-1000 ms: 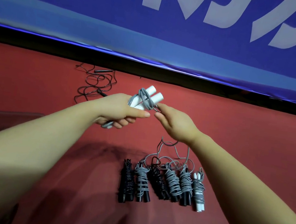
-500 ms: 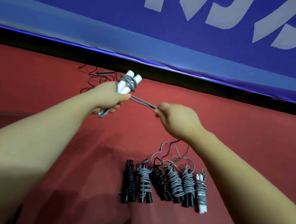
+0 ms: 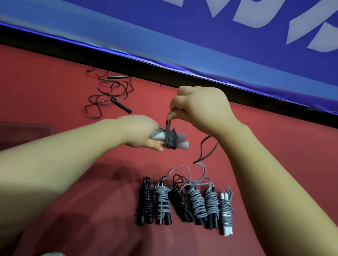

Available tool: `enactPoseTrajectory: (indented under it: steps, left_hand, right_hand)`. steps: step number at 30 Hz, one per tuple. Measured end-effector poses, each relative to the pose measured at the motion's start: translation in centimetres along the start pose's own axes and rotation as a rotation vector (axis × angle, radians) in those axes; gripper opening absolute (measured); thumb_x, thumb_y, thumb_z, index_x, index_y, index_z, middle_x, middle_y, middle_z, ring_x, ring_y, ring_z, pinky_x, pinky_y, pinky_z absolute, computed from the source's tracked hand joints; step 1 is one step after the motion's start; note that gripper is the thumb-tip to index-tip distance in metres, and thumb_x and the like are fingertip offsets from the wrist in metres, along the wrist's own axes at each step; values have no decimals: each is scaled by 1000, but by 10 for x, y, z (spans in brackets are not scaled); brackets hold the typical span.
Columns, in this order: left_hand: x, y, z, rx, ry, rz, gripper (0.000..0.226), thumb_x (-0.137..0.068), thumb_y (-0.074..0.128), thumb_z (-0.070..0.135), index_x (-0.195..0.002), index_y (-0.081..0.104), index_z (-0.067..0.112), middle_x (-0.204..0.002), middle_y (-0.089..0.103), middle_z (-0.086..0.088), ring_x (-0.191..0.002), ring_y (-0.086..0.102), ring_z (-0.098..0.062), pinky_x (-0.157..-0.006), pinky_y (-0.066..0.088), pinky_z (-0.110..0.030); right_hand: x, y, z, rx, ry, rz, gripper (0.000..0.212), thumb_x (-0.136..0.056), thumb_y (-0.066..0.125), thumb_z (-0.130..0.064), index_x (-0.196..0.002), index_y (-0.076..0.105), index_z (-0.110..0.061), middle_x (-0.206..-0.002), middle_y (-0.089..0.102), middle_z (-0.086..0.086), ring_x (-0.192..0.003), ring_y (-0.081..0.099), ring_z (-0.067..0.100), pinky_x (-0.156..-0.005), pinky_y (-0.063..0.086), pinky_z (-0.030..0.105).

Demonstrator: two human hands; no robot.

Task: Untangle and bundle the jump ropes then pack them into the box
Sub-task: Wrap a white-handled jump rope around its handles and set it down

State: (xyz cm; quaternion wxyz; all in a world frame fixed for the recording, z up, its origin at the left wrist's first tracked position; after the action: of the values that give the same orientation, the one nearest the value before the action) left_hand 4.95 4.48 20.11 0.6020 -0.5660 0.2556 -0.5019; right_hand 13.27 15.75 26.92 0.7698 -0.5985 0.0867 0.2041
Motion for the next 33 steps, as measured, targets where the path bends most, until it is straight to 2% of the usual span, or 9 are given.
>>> enactPoseTrajectory:
  steps: [4,7,10,13,15,17,20,27,33]
  left_hand:
    - [5,3,8,39,102,2,41,-81,63,54,-86,48,16,-70,46,4,-62,41,-13,-55,29,-27]
    - [9,-6,14,88,129,89,43,-78,67,54,-82,46,16,-67,43,3,-59,38,-12,-52,26,-25]
    - [12,-18,22,220,154,210,41,-78,68,51,-79,43,19,-70,44,5,-61,40,-12,-52,27,-21]
    - [13,-26,27,376,148,287,37,-84,64,45,-93,47,13,-72,50,5,-59,45,-9,-53,33,-19]
    - [15,-27,26,548,167,257,27,-92,57,35,-98,45,11,-69,55,5,-54,49,-12,-52,40,-25]
    - [17,-28,23,718,196,204,13,-97,50,23,-95,42,13,-63,53,9,-49,47,-8,-43,37,-20]
    - [15,-30,14,846,192,234,10,-99,44,15,-90,41,15,-61,50,7,-45,43,-5,-38,31,-13]
    - [3,-13,-21,890,32,330,6,-98,50,16,-102,47,17,-73,55,-3,-48,56,-10,-45,51,-24]
    - [-2,-12,-37,936,-29,450,10,-96,52,24,-87,50,28,-65,54,-1,-42,44,-11,-39,35,-22]
  right_hand:
    - [14,21,20,-146,246,-141,44,-79,57,-59,-93,70,-20,-94,65,-1,-91,60,20,-60,35,29]
    - [35,46,25,-442,488,-273,35,-86,57,-49,-81,66,-15,-78,62,3,-78,55,23,-67,43,33]
    - [50,65,8,-614,573,-54,16,-80,52,-21,-79,65,-12,-73,65,12,-70,63,30,-61,53,38]
    - [50,69,-9,-645,641,45,42,-88,32,-20,-81,66,5,-77,63,28,-75,61,40,-64,49,42]
    - [48,69,-10,-728,639,14,39,-84,27,-25,-57,54,-17,-56,54,6,-59,49,29,-55,33,33]
    - [45,66,-6,-777,680,34,34,-87,24,-33,-56,39,-27,-54,44,-9,-56,40,20,-56,30,33]
    - [46,66,-6,-777,699,35,39,-88,24,-49,-63,43,-26,-59,47,-9,-61,45,13,-65,42,36]
    - [43,68,-4,-573,610,-237,29,-101,34,-35,-99,58,-18,-79,56,-4,-79,57,25,-72,44,35]
    - [36,64,-22,-349,549,-268,31,-101,33,-38,-111,51,-15,-94,63,8,-87,58,31,-61,34,33]
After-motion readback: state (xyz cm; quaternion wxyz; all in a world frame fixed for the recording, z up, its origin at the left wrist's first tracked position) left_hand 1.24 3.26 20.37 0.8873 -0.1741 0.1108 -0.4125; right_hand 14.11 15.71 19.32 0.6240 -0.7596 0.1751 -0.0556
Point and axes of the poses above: each hand's wrist, its own x-axis away from the middle knuckle, its own y-axis out of the palm, z = x × y, the point moved 2 cm from there along -x, towards the middle knuckle
